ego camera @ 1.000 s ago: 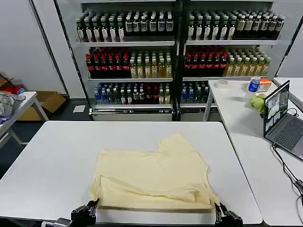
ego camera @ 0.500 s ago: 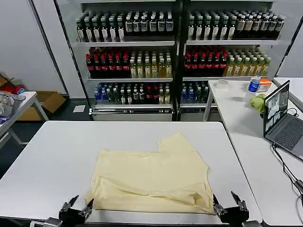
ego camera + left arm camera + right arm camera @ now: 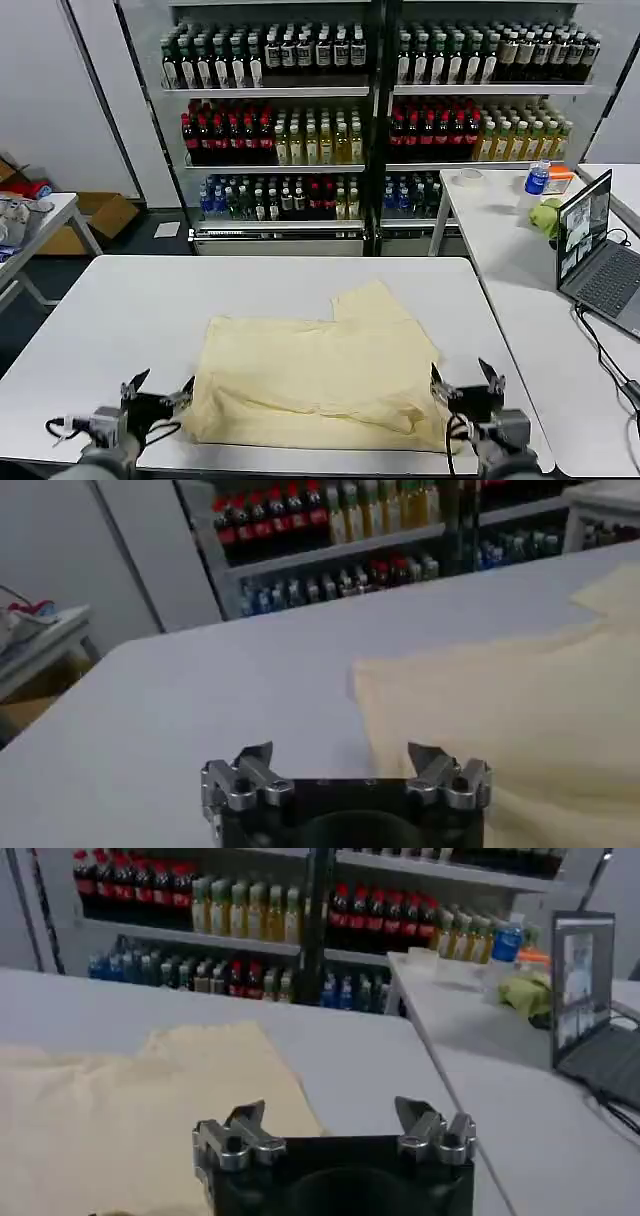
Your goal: Fold and organize the clothes.
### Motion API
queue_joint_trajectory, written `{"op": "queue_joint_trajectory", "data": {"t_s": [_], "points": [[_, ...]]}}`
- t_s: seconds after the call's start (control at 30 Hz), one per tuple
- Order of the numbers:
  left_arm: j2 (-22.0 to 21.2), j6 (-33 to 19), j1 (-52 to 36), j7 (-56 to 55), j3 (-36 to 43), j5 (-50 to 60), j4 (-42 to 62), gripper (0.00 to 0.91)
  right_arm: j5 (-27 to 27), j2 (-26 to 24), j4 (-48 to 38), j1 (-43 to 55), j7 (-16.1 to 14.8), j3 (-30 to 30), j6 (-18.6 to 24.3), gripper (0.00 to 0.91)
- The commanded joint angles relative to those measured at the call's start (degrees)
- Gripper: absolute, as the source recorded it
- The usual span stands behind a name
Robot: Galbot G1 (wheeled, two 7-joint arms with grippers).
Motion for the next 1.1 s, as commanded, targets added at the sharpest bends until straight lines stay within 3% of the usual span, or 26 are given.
{"op": "queue_joint_trajectory", "data": {"t_s": [0.03,0.43,0.7,1.1], "points": [[2.2,0.8,-18.3,-1.3,8.1,-5.3,10.1,0.907,2.1,-0.3,-10.0,15.7,0.9,-6.1,-0.4,0.907],[1.5,2.5,-31.4,-1.3,19.2,-7.2,21.3,0.907,8.9,3.5,-27.8,33.0,1.6,-13.1,-0.5,0.907],[-0.4,2.9,-36.9,-1.8,23.3,-9.9,26.9,0.907,17.0,7.3,-40.6,40.4,2.9,-14.5,-0.6,0.907],[-1.6,2.9,-38.1,-1.7,24.9,-10.3,29.2,0.907,16.9,12.0,-52.0,47.3,-0.2,-16.6,-0.7,0.907]]}}
